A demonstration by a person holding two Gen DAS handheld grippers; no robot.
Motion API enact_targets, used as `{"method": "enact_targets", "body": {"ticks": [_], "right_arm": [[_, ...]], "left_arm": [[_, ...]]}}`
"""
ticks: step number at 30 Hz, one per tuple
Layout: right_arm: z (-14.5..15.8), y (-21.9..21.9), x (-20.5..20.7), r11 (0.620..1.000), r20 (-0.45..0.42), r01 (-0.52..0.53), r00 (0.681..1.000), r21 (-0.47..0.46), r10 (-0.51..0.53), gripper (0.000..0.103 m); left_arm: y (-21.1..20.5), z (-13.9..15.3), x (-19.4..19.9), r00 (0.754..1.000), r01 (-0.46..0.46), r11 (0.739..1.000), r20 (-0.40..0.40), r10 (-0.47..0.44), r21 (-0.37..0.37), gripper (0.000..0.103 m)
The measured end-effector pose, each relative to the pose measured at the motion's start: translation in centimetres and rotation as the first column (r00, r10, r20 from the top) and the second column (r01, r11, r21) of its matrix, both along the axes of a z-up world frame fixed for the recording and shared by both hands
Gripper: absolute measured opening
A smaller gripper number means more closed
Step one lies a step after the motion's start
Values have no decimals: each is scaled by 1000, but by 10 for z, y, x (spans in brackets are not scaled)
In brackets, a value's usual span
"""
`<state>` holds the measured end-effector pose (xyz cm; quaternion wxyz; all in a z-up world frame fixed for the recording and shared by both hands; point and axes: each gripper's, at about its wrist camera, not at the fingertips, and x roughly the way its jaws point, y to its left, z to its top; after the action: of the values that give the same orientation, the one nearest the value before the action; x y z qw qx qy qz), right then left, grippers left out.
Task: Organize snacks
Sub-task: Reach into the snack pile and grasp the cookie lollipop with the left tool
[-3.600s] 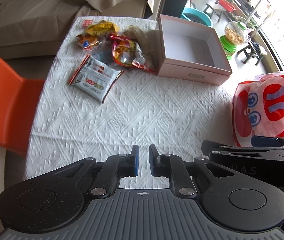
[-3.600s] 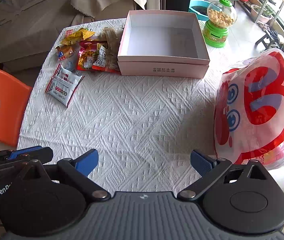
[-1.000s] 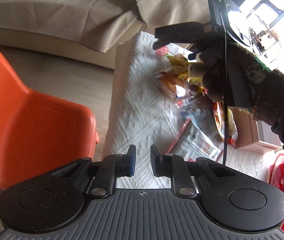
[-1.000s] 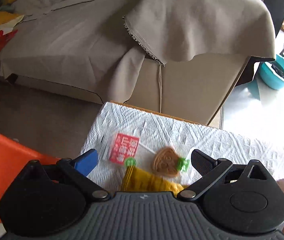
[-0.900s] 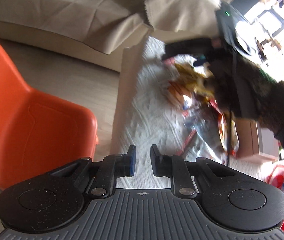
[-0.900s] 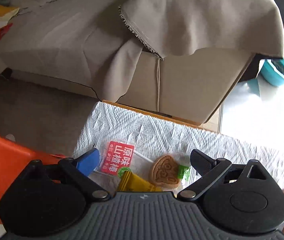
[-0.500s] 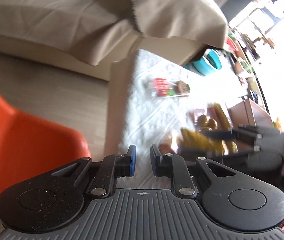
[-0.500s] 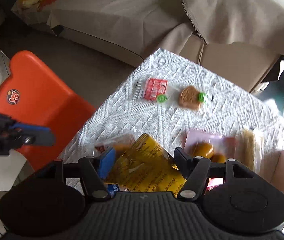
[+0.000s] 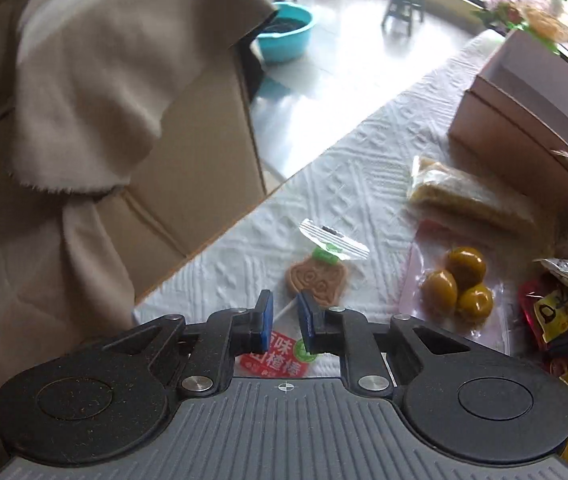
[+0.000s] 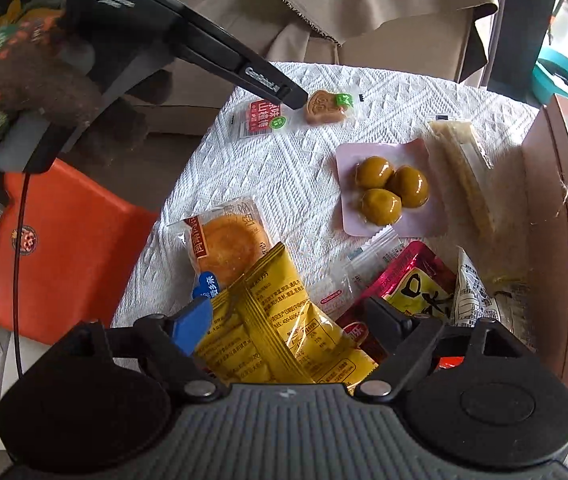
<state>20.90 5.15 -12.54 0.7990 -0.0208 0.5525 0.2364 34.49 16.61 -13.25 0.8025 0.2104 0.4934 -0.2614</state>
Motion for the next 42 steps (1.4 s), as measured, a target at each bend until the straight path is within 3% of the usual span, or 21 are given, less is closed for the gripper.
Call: {"method": "enact_targets", "body": {"ticks": [4,7,9,15,18,20,22,27,29,31,39,40,41,42], "right_arm": [[-2,-3,-1,1000,3,5,1000,15,-5,89],[-4,0,-6,1000,15,-2,1000,8,2,93],[-7,3,-10,1000,28,-6,1000,-1,6,95],[-13,16,-23,994,81,-59,995,-87,66,97],[-16,19,-26,990,88,-85,992,-111,95,101],[-18,21,-28,987,100,-102,988,-122,114,103],[-20,24,-31,983,114,-114,985,-141,130,103],[-21,25,-33,979,130,-120,981,-163,141,103],[-21,24,-32,980,130,-119,982,-160,140,103],[-21,24,-32,980,133,-118,981,-159,140,103],[-24,28,-35,981,142,-92,983,-172,117,103],[-24,28,-33,983,139,-71,986,-168,95,103],[-24,28,-32,985,132,-52,988,-166,75,103],[-23,28,-31,986,123,-33,991,-165,54,103]], "left_arm": [[-13,-2,6,986,153,988,-73,-151,34,17],[-16,-5,6,969,222,975,-118,-217,27,25],[-16,-3,11,970,204,979,-134,-201,10,31],[-24,-4,29,985,152,988,-81,-149,26,33],[-34,-6,32,978,173,985,-116,-171,15,56],[-39,-10,35,970,170,985,-171,-170,-16,83],[-44,-13,34,971,166,986,-172,-165,-9,88],[-44,-11,36,986,115,993,-122,-111,22,81],[-39,-7,42,993,75,997,-93,-73,18,67],[-33,-5,49,997,31,999,-76,-29,22,61],[-19,-13,70,986,-101,994,-140,94,-41,62],[-18,-12,70,985,-109,993,-141,102,-42,57],[-16,-11,69,983,-129,991,-140,122,-43,44],[-12,-9,67,978,-159,986,-140,152,-43,42]]}}
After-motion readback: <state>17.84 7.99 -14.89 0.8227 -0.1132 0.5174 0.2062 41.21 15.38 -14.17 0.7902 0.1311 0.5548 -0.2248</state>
